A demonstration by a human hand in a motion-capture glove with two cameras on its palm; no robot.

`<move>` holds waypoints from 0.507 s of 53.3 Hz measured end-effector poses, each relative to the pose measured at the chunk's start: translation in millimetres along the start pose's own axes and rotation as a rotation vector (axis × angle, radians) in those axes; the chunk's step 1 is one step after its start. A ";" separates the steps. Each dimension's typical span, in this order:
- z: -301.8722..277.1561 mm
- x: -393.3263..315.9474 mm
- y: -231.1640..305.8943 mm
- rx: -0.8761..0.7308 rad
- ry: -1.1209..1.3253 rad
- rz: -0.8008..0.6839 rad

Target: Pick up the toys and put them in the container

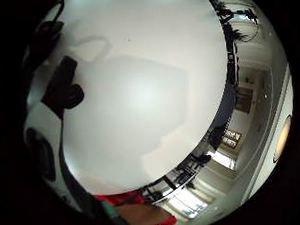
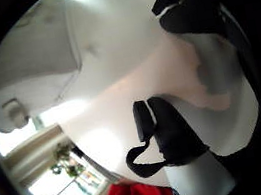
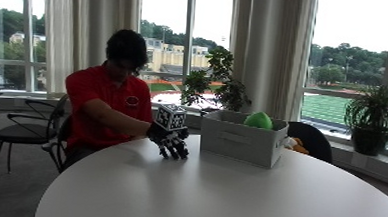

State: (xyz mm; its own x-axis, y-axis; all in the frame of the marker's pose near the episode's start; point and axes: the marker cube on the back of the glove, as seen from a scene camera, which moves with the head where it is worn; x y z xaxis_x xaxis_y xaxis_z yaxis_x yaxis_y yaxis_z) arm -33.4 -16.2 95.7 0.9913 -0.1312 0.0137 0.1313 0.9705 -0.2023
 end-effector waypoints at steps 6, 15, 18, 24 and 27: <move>2.8 -7.2 5.8 -0.014 -0.011 0.012; 5.0 -13.2 9.7 -0.017 -0.024 0.020; 5.5 -13.7 9.7 -0.013 -0.022 0.019; 5.4 -12.6 8.8 -0.006 -0.016 0.013; 4.9 -11.3 7.6 -0.003 -0.015 0.013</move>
State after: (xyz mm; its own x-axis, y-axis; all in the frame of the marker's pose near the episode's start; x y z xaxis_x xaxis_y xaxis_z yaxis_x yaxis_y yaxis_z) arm -43.6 -6.3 98.8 0.9930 -0.1152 0.0256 0.1180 0.9716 -0.2052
